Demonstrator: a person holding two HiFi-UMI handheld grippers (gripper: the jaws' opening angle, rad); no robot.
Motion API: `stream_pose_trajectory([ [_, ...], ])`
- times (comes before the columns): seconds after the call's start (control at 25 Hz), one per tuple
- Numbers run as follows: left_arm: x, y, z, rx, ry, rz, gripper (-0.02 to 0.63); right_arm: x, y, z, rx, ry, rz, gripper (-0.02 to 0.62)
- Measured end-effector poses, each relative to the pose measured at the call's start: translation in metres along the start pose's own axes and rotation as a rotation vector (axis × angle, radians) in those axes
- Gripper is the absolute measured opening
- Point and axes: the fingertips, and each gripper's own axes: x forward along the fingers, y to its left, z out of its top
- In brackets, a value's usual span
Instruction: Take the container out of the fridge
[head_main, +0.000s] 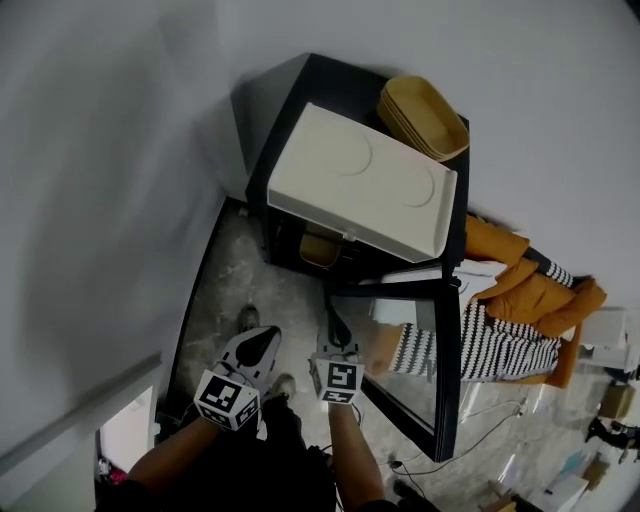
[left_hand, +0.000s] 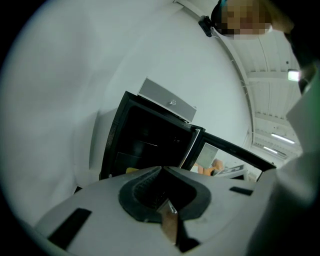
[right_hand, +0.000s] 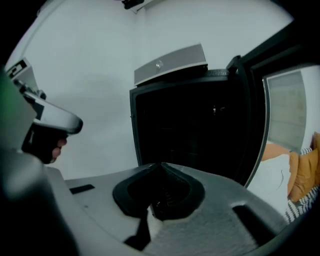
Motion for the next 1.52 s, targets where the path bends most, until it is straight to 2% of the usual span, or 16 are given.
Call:
stream_pose_trajectory([
  [0.56, 0.029, 0.026, 0.01, -0.016, -0.008, 0.004, 0.006, 0.083, -0.024, -0.071, -0.034, 0.123, 0.031, 0.0],
  [0.68, 0.035, 0.029, 0.008, -0.013, -0.021, -0.002, 0.006, 0.093, -0.025, -0.084, -0.072, 0.165, 0.034, 0.002],
  [0.8, 0.039, 0.03, 0.012, -0.01, -0.02, -0.001, 0.006, 0.103, -0.02, -0.098, -0.163, 0.23, 0.061, 0.028],
  [1.04, 0.046, 0.039, 0.015, 0.026, -0.025, 0.003, 0.006, 0.123, -0.014, -0.128, -0.503, 0.401, 0.113, 0.055],
  [1.2, 0.046, 0.048, 0.015, -0.003, -0.027, 0.022, 0.006, 0.134, -0.01, -0.149, -0.599, 0.486, 0.17, 0.064],
  [1.4, 0.05, 0.056, 0.019, 0.007, -0.036, 0.037, 0.006, 0.152, -0.022, -0.166, -0.792, 0.524, 0.163, 0.067],
  [1.52, 0.054, 0.061, 0.014, 0.011, -0.034, 0.048, 0.006, 0.158, -0.025, -0.167, -0.832, 0.538, 0.17, 0.079],
])
